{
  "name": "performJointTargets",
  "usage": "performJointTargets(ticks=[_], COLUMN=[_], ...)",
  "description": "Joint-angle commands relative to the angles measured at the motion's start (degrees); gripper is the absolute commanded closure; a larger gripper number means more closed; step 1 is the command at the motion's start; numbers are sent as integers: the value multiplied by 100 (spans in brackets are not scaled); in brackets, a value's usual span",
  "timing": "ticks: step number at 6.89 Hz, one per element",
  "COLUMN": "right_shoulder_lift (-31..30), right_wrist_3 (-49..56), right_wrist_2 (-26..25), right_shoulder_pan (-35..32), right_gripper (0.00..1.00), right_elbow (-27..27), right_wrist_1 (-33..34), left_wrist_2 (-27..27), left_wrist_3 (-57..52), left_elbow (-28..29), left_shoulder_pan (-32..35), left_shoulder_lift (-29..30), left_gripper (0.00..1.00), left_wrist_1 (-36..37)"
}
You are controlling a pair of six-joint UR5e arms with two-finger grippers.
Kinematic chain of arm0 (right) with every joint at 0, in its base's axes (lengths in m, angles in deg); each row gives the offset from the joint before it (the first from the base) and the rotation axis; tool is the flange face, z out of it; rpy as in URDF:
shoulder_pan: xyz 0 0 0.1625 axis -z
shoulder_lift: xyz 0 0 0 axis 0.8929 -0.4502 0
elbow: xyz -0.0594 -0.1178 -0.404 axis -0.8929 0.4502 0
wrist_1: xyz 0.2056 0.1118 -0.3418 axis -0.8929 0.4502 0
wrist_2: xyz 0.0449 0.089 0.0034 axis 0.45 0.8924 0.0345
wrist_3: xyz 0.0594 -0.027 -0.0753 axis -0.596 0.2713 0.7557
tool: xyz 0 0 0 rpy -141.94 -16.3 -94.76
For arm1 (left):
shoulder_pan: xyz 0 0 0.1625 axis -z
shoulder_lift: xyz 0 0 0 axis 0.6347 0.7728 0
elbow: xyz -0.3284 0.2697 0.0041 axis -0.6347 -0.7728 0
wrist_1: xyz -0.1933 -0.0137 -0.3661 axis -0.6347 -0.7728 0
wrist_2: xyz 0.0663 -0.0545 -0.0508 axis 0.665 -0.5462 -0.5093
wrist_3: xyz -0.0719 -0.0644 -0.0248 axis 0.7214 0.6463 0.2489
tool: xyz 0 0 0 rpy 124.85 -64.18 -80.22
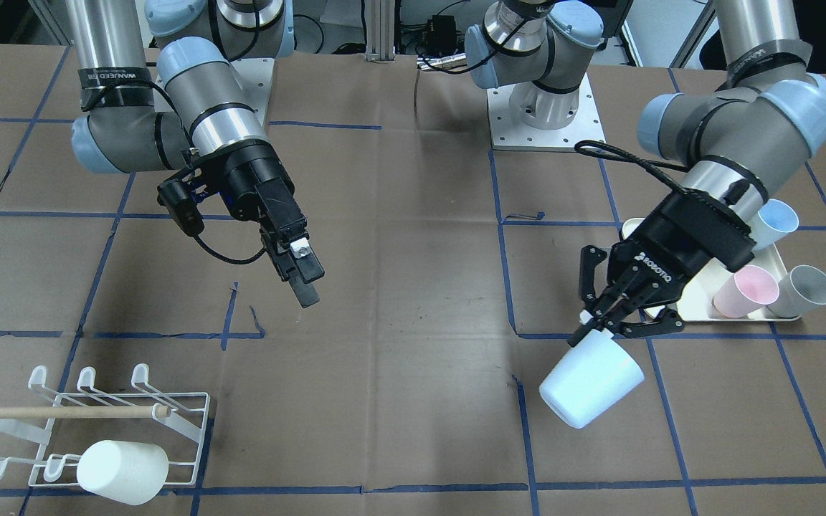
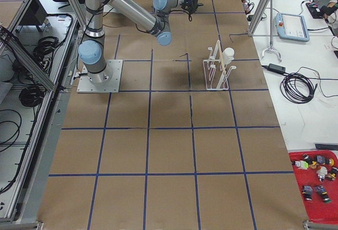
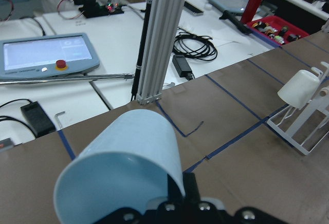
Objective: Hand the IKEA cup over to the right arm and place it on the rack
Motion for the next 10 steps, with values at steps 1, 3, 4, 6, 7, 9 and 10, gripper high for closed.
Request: performJointTargets(ticks=[1, 3, 4, 6, 7, 9, 10], right_shoulder_lift=[-12, -3, -3, -3, 6, 14, 136], right_wrist_3=[9, -9, -18, -18, -18, -514, -919], right_wrist_2=[-24, -24, -50, -59, -59, -59, -51], right_shoulder_pan=[6, 6, 15, 6, 6, -11, -11], right_gripper=[0, 0, 0, 0, 0, 0, 0], right_elbow=[-10, -10, -10, -1, -1, -10, 16], right_wrist_1=[-3, 6, -3, -3, -3, 6, -3], left_wrist_2=[-78, -60, 131, 613, 730, 749, 748], left_wrist_3=[1248, 2883, 3240, 3418, 3454, 3445, 3445], left_elbow=[-61, -26, -8, -26, -52, -105, -122], left_shoulder_pan=[370, 703, 1019, 1625, 1915, 1997, 2006], left_shoulder_lift=[438, 765, 748, 756, 748, 739, 739], left_gripper=[100, 100, 100, 100, 100, 100, 100], left_wrist_1=[1438, 2969, 3036, 3071, 3080, 3202, 3212])
